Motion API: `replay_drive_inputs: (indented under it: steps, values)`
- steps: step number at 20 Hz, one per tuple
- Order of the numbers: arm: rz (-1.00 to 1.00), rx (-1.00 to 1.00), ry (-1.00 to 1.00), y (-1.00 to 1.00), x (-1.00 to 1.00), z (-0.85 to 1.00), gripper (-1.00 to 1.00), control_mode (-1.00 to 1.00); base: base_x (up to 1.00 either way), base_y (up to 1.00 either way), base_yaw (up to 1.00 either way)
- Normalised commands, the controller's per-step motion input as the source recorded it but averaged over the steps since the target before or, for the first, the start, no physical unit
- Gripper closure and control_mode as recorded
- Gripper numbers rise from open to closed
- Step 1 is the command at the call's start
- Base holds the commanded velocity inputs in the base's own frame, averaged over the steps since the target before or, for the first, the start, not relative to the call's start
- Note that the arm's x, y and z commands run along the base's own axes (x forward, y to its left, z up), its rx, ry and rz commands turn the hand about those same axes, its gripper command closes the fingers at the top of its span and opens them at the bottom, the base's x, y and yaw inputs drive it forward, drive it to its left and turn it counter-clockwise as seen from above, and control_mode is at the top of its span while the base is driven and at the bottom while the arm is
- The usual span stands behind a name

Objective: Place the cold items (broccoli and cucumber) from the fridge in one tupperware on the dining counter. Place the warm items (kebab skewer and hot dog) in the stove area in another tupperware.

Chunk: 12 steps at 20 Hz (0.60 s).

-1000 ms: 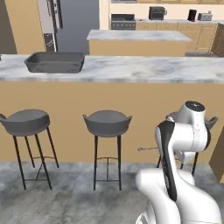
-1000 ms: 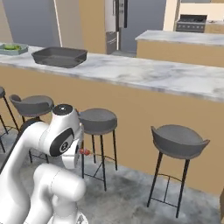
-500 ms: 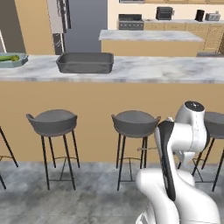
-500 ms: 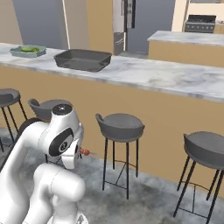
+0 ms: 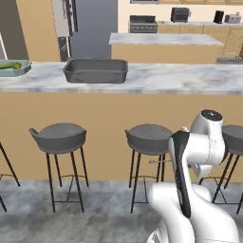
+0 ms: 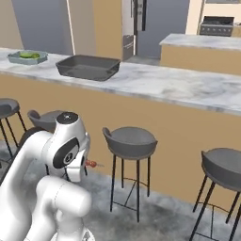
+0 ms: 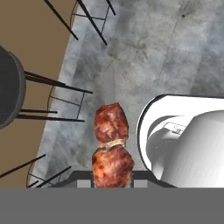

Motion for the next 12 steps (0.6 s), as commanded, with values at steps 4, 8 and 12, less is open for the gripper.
replay_drive_inputs:
  steps: [4,8,12]
  values:
    - [0.0,0.0,0.0,0.0,0.0,0.0,1.0,1.0,0.54,0.48,0.0]
    - [0.0,0.0,0.0,0.0,0.0,0.0,1.0,1.0,0.55,0.64,-0.01]
    - [0.0,0.0,0.0,0.0,0.0,0.0,1.0,1.0,0.64,0.57,0.0]
